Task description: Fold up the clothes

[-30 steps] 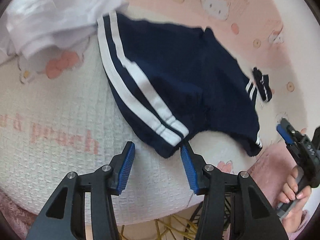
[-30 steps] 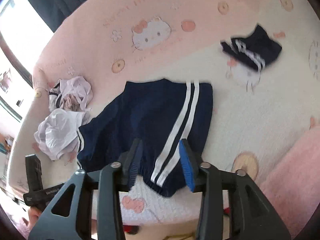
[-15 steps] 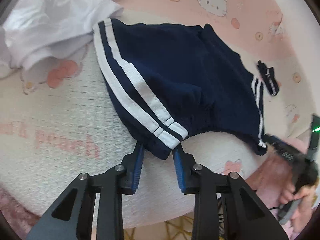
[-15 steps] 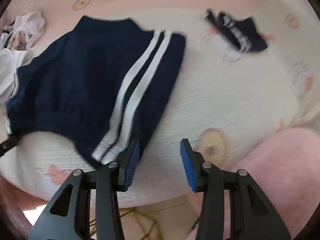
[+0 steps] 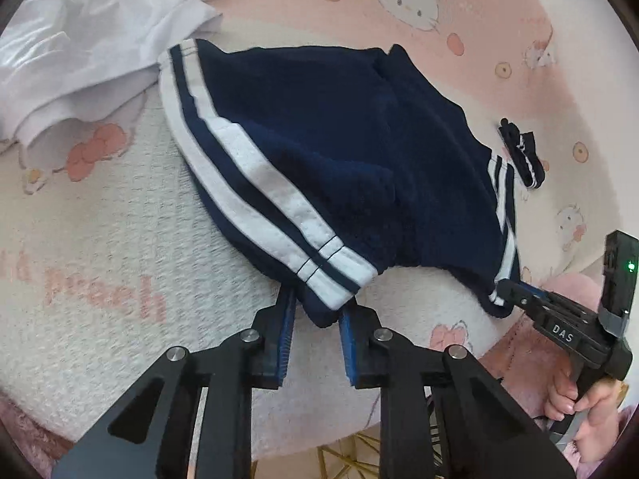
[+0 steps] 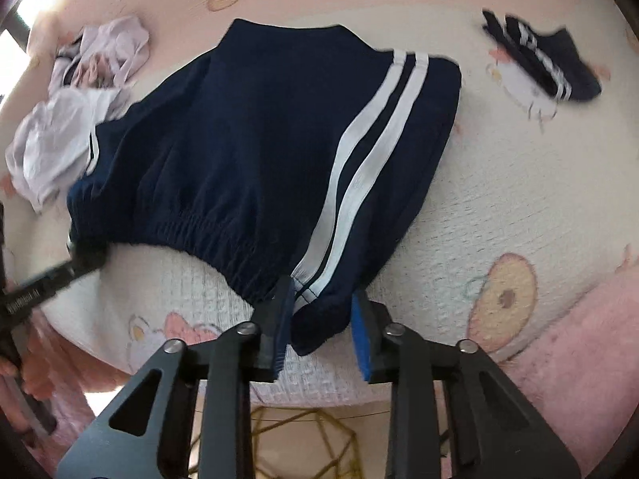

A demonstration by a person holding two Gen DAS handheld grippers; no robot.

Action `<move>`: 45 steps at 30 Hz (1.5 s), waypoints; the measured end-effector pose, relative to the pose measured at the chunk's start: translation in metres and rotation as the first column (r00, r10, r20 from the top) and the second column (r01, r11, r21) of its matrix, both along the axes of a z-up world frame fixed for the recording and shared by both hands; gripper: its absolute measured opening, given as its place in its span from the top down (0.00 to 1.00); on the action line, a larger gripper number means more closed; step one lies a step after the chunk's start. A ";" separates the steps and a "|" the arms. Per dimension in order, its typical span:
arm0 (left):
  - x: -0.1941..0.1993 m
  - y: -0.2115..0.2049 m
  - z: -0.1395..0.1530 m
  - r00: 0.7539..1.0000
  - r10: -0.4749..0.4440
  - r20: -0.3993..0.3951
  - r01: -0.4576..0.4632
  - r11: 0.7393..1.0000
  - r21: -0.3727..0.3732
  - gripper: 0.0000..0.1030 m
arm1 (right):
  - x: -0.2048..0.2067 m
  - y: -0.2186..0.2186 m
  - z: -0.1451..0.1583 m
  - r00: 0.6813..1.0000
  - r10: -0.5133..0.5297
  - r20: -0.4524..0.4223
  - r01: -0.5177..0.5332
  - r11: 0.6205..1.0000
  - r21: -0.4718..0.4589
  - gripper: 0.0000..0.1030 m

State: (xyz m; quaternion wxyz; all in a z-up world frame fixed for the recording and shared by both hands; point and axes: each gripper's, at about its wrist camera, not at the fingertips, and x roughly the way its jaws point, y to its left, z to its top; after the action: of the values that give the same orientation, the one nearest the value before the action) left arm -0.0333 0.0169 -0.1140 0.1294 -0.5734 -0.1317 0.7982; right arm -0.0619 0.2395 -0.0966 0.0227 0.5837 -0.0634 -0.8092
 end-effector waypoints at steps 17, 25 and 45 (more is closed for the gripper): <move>0.024 -0.010 0.005 0.994 -0.041 0.103 0.038 0.999 0.032 0.75 | 0.025 0.021 0.007 0.997 -0.039 0.064 0.041 0.999 -0.023 0.71; 0.010 -0.058 0.025 0.994 0.062 0.089 -0.079 0.976 0.204 0.62 | 0.023 0.043 0.052 0.988 -0.108 -0.109 0.095 0.988 -0.120 0.66; 0.000 -0.033 0.009 0.963 -0.252 0.094 0.266 0.941 -0.207 0.51 | -0.023 0.004 -0.016 0.993 -0.055 0.101 0.036 0.983 0.180 0.63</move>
State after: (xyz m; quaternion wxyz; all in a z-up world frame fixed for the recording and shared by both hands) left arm -0.0334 -0.0161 -0.1048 0.1650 -0.6226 0.0290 0.7644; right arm -0.0845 0.2439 -0.1122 -0.0517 0.6239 -0.0054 -0.7798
